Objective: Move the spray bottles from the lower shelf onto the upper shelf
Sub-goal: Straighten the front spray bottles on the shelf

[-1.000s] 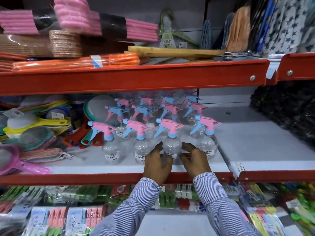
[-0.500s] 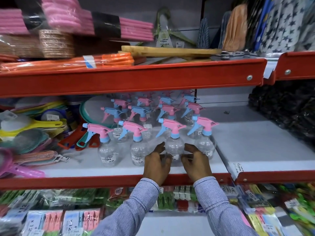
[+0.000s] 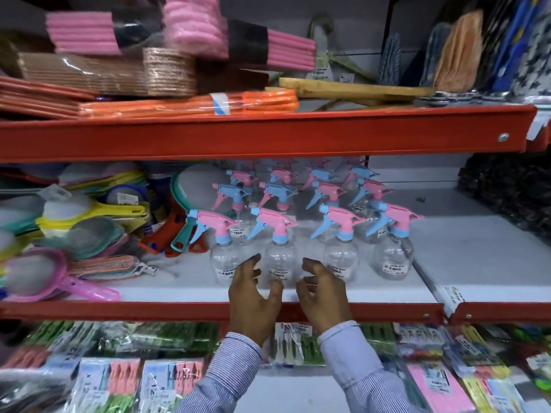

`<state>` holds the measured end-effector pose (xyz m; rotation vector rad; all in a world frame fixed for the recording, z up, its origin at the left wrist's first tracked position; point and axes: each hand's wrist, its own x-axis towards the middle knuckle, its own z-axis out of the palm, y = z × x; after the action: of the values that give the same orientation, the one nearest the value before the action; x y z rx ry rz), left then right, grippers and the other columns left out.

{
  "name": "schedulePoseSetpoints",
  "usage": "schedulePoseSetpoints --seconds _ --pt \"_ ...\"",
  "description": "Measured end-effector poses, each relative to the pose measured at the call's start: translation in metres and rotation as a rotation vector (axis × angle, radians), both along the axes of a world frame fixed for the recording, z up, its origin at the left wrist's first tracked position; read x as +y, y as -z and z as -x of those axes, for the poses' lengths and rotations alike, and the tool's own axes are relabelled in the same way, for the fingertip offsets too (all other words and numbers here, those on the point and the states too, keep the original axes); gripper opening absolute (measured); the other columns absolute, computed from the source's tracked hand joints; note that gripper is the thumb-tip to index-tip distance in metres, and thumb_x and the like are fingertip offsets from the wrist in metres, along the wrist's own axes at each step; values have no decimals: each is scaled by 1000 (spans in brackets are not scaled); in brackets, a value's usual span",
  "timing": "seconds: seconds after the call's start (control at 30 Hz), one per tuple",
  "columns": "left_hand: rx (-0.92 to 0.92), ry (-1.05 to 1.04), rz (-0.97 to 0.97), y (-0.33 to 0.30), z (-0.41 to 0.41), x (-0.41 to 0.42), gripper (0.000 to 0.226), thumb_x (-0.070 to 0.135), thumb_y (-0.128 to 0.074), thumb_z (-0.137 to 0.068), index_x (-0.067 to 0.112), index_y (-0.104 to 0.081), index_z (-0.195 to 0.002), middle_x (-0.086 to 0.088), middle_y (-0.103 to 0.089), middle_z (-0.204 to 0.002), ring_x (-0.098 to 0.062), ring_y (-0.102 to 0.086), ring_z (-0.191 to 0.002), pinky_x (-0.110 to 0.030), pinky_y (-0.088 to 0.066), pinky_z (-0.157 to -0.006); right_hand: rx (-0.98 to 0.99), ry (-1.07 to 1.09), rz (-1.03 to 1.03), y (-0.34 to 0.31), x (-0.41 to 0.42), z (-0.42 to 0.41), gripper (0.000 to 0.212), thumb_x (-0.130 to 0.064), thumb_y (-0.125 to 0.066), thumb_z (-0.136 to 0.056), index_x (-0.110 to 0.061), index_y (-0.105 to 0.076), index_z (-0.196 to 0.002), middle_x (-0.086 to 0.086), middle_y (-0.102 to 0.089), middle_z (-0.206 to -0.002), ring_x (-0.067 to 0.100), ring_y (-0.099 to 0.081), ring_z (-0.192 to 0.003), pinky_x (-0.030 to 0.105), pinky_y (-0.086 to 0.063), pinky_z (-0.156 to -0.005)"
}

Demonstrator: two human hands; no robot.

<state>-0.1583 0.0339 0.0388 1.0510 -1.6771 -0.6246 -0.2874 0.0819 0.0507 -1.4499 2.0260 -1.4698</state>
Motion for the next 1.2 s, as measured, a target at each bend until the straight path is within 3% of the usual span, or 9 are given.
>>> schedulePoseSetpoints --seconds 0.1,0.3,0.4,0.67,0.77,0.9,1.0,1.13,1.2 --pt "-68 45 -37 -2 -2 -8 64 34 -60 -77 11 -49 -135 -9 -57 -130 -25 -59 -113 -43 -51 -97 46 0 -39 3 -20 -5 42 -14 -60 -83 -12 -55 -125 6 -68 -119 20 -69 -98 39 -56 -89" --pt "-111 145 -54 2 -3 -19 65 43 -53 -78 12 -51 -135 -6 -62 -131 -16 -59 -116 -36 -49 -100 10 37 -53 5 -28 -5 37 -12 -59 -87 -12 -55 -124 5 -69 -116 16 -70 -93 36 -56 -90" --pt "-158 157 -47 4 -3 -21 61 34 -60 -81 12 -50 -136 -6 -62 -131 -17 -58 -116 -26 -45 -99 -14 48 -51 4 -27 -6 34 -11 -56 -89 -12 -56 -124 4 -69 -114 16 -70 -92 31 -55 -89" --pt "-175 237 -110 1 -7 -21 70 39 -60 -82 14 -41 -144 -9 -56 -139 -19 -56 -122 -41 -48 -102 1 108 -35 1 -25 -11 33 -12 -58 -88 -12 -57 -121 7 -69 -115 20 -68 -93 26 -52 -84" --pt "-32 215 -47 -3 -18 -13 54 34 -62 -79 20 -56 -131 -1 -64 -126 -12 -62 -111 -38 -52 -96 -5 282 120 -7 -16 -21 33 -13 -64 -83 -13 -60 -116 6 -69 -109 22 -65 -84 37 -56 -79" --pt "276 -73 112 -14 -52 -6 23 22 -64 -78 24 -67 -100 6 -69 -98 -7 -65 -92 -29 -55 -82 -22 274 335 -17 -8 -55 25 -2 -62 -78 -21 -65 -93 -5 -71 -85 11 -63 -65 23 -53 -62" --pt "277 -158 46 -12 -76 -28 36 29 -61 -76 18 -59 -110 -1 -64 -108 -17 -62 -98 -40 -55 -85 -10 64 193 -8 -26 -80 29 -3 -56 -84 -17 -66 -107 -1 -73 -102 8 -66 -77 11 -51 -72" --pt "-5 -53 -133 -8 -90 -58 67 38 -58 -74 8 -48 -133 -15 -58 -131 -31 -58 -117 -50 -50 -96 78 -24 12 -3 -52 -92 38 -10 -49 -90 -9 -55 -128 8 -64 -126 19 -63 -110 27 -49 -97" --pt "-40 1 -160 -9 -91 -63 67 38 -59 -73 10 -50 -133 -13 -62 -130 -28 -60 -116 -45 -51 -97 110 -37 -26 -3 -59 -95 39 -11 -47 -91 -8 -54 -129 9 -63 -127 20 -62 -112 25 -46 -100"
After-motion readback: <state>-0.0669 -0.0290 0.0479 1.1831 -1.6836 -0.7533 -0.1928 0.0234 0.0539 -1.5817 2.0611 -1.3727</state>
